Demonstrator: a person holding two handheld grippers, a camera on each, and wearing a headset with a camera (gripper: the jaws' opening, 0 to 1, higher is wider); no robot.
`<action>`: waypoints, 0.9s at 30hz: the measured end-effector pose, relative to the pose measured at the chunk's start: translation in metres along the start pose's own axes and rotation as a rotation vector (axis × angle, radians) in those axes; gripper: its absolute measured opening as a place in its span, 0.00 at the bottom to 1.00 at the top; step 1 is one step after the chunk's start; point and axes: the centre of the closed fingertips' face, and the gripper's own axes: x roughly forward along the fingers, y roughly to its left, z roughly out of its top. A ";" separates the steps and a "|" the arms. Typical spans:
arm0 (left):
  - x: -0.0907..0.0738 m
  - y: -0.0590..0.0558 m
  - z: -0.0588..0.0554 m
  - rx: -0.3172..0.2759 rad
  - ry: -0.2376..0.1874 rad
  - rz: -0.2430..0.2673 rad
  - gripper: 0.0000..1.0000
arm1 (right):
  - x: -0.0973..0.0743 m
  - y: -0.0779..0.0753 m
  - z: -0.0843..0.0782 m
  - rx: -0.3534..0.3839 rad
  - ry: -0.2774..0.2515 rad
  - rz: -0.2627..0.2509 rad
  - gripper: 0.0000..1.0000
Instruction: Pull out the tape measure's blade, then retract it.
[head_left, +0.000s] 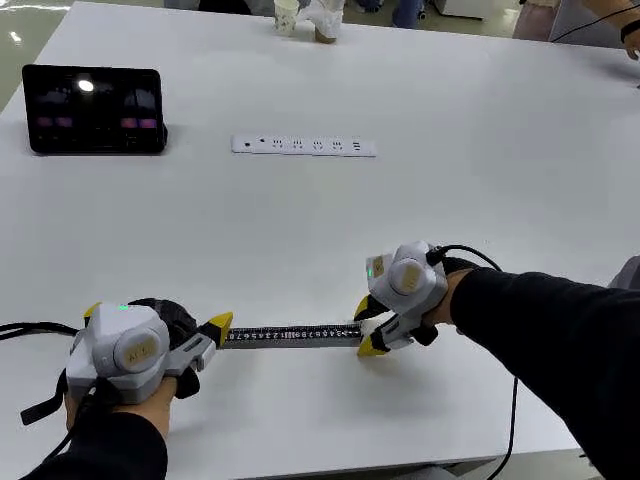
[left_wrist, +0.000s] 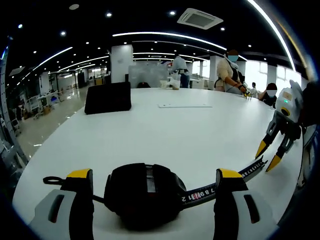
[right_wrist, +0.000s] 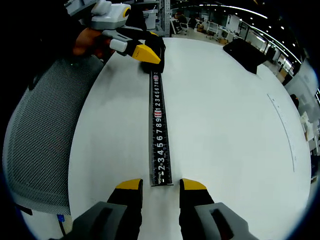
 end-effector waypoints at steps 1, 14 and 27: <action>0.000 0.000 0.000 0.000 0.000 0.000 0.99 | 0.000 0.000 0.000 0.000 0.000 0.000 0.25; -0.002 0.000 0.002 -0.008 -0.006 0.002 0.99 | 0.002 -0.001 0.000 -0.050 0.015 -0.004 0.13; -0.002 0.004 -0.001 -0.037 -0.005 0.030 0.91 | 0.003 -0.003 0.000 -0.010 0.039 0.008 0.11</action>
